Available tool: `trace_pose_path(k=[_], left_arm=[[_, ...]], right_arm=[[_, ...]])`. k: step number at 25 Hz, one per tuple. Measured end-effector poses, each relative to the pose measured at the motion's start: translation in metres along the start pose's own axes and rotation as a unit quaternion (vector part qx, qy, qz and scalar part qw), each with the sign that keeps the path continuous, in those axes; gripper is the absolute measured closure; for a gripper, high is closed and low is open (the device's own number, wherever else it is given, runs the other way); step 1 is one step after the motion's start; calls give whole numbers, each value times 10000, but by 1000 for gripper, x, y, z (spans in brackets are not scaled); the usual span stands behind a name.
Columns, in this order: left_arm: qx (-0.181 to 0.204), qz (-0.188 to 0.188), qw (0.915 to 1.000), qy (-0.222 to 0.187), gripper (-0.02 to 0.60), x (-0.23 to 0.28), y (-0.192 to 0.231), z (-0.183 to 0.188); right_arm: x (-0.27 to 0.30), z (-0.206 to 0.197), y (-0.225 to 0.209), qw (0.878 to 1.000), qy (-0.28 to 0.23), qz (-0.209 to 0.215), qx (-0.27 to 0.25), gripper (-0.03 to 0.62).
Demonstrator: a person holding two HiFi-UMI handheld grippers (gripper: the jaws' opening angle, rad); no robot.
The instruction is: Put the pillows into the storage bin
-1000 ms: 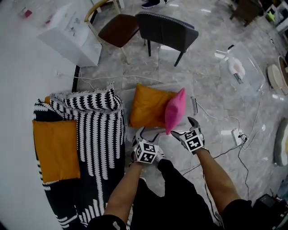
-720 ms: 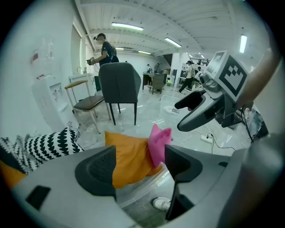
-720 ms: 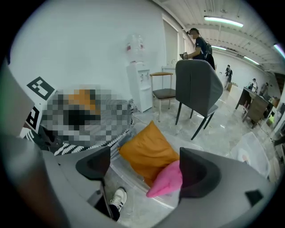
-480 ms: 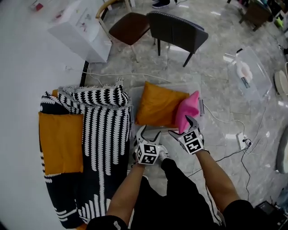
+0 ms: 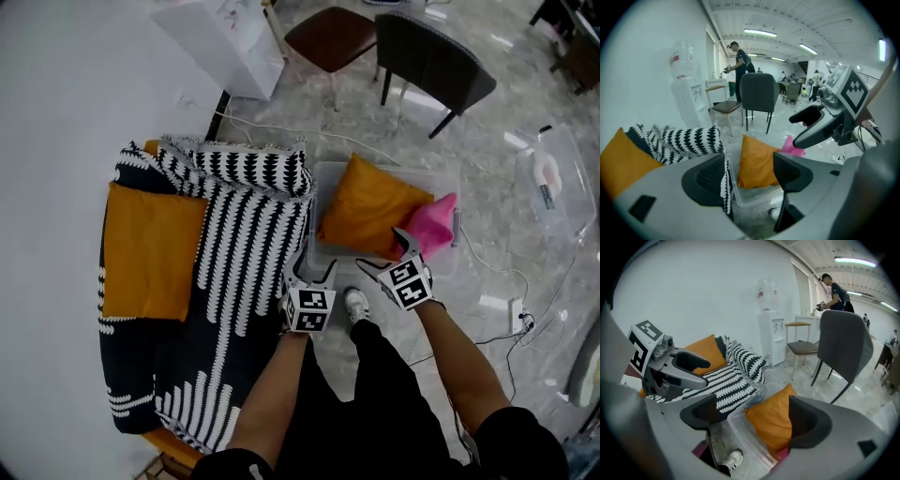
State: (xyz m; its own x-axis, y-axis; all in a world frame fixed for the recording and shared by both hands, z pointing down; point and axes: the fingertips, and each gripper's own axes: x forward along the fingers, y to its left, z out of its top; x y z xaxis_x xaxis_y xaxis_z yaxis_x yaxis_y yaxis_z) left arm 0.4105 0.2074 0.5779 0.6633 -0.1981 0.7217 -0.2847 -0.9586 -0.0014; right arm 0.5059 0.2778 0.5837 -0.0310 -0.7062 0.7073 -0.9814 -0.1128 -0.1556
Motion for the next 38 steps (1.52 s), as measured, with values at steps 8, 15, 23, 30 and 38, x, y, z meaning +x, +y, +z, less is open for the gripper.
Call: trace_pose_path(k=[8, 15, 23, 30, 38], left_arm=[[-925, 1173, 9888, 78, 255, -86, 155, -78], [-1508, 1892, 9701, 191, 255, -170, 276, -159], [-2262, 2655, 9369, 240, 255, -235, 399, -241], [-2422, 3076, 9202, 46, 255, -266, 487, -261], [-2888, 3388, 8954, -116, 255, -310, 555, -306]], right_arm=[[96, 102, 136, 9862, -16, 1000, -1318, 88], [179, 166, 256, 9723, 65, 1397, -1873, 85], [258, 206, 382, 9557, 314, 1980, -2154, 82], [317, 211, 470, 9423, 423, 2368, -2328, 80], [369, 234, 550, 9273, 484, 2516, -2729, 77]])
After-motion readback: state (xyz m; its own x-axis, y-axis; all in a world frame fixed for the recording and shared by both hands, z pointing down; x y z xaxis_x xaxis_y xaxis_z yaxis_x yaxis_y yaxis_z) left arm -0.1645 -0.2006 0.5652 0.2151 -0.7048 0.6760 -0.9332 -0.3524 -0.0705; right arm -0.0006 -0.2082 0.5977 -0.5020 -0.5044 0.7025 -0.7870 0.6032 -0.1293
